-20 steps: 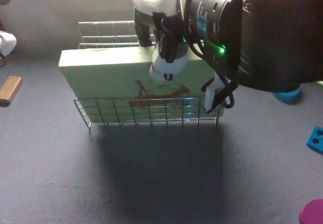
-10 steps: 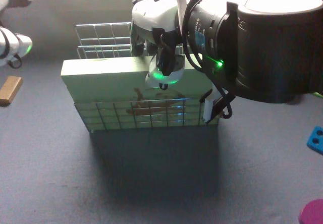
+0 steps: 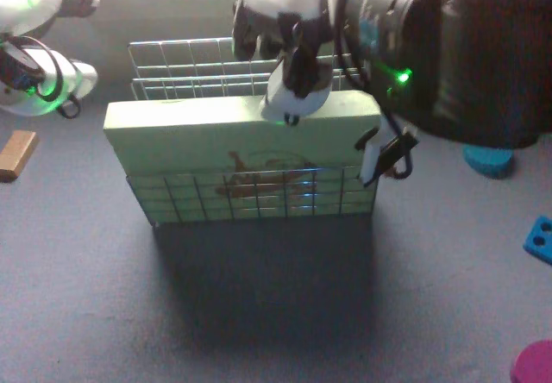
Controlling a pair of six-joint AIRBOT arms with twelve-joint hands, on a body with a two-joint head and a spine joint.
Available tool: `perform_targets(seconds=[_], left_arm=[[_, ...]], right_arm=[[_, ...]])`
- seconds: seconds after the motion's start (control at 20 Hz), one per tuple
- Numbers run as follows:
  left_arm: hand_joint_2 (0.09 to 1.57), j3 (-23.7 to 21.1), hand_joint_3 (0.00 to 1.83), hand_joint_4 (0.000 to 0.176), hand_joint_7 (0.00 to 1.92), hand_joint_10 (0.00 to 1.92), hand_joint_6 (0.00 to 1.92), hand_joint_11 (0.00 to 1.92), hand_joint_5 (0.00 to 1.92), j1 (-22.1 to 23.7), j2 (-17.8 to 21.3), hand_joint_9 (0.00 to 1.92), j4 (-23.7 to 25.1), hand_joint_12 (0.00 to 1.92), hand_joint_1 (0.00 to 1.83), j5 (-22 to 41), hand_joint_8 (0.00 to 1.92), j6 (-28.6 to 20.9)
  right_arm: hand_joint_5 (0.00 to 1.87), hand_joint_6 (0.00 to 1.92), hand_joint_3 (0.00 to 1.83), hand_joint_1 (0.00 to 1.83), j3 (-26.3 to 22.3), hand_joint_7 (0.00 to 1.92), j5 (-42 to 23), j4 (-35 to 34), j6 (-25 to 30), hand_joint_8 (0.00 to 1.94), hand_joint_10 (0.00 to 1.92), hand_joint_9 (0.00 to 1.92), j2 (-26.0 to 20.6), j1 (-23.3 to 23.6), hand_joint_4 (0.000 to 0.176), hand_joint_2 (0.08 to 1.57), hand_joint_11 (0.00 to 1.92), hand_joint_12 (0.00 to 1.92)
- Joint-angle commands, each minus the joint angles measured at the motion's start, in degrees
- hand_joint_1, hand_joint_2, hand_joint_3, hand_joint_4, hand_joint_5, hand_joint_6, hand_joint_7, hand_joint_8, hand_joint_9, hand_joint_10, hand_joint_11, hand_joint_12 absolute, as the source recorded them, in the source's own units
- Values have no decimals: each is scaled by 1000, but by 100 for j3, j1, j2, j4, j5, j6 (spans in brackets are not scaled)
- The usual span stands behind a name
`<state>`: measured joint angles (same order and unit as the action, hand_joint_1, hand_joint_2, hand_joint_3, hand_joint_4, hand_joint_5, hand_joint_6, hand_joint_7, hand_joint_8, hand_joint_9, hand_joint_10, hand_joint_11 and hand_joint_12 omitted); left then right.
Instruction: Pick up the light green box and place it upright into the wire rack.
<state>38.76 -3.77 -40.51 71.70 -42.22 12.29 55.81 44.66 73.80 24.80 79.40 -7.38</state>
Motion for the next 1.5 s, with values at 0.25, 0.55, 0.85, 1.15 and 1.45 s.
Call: perform_targets(seconds=[0.25, 0.55, 0.85, 1.15, 1.45], left_arm=[[1443, -245, 1, 32, 129, 0, 2, 0, 233, -7, -130, 127, 592, 687, 148, -120, 1, -258], [1446, -510, 2, 28, 314, 38, 30, 0, 335, 80, -154, 244, 593, 1005, 150, -423, 38, -383], [1451, -732, 0, 0, 619, 1025, 214, 102, 733, 187, -176, 387, 592, 1637, 163, -653, 691, -401], [1454, -917, 0, 0, 767, 1888, 1383, 684, 746, 223, -193, 656, 592, 1921, 358, -887, 1500, -479], [1468, -957, 0, 0, 1288, 1921, 1918, 1376, 1179, 304, -193, 1292, 544, 1921, 474, -958, 1920, -483]], right_arm=[[608, 159, 0, 1103, -640, 746, -280, 379, 20, 0, 303, 611, -665, 476, 0, 1005, 98, 1446], [805, 213, 9, 811, -1823, 965, -41, 41, -420, 50, 461, 815, -1672, 727, 0, 1067, 360, 1464], [889, 635, 2, 591, -2350, 1128, 365, 12, -262, 326, 1224, 797, -1890, 605, 0, 1183, 587, 1698], [749, 1425, 70, 854, -2621, 997, 402, 13, -566, 1494, 1767, 985, -1860, 478, 32, 1221, 868, 1921], [1126, 1901, 237, 649, -2620, 1283, 400, 14, -804, 1939, 1921, 1293, -1865, 459, 0, 1283, 1379, 1921]])
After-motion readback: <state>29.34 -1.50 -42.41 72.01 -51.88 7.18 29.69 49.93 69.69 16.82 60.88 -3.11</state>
